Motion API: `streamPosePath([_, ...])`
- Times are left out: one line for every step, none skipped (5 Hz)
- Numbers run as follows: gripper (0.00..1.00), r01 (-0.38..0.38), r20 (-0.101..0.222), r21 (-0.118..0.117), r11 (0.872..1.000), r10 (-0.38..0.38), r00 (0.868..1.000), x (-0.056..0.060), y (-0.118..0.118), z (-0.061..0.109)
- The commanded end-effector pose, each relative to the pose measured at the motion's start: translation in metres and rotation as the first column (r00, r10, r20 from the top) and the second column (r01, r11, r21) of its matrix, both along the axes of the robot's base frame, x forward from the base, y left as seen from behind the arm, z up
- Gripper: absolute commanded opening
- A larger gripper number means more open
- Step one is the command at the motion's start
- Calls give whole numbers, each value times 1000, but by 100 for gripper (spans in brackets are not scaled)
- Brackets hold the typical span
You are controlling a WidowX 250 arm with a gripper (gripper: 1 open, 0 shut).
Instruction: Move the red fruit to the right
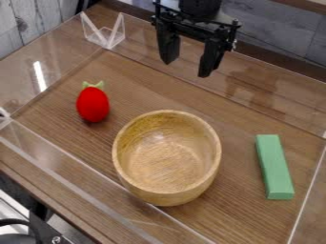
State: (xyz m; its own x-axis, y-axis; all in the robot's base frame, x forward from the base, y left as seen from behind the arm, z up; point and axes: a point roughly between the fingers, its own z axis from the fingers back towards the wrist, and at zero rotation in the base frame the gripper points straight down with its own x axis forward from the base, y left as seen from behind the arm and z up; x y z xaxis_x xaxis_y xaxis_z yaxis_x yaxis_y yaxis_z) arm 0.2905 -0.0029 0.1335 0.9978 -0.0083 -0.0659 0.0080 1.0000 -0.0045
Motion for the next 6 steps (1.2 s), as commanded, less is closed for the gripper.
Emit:
streamPosePath([100, 46, -25, -2, 999, -46, 999, -4, 12, -8])
streamPosePath([100, 94, -14, -2, 996, -94, 996, -21, 49, -11])
streamPosePath([100, 189, 41, 14, 982, -189, 981, -46, 93, -6])
streamPosePath([100, 265, 78, 39, 963, -267, 960, -61, 130, -8])
streamPosePath([100, 140, 118, 39, 989, -144, 982, -62, 139, -17])
streamPosePath([100, 59, 132, 29, 998, -62, 989, -61, 142, -25])
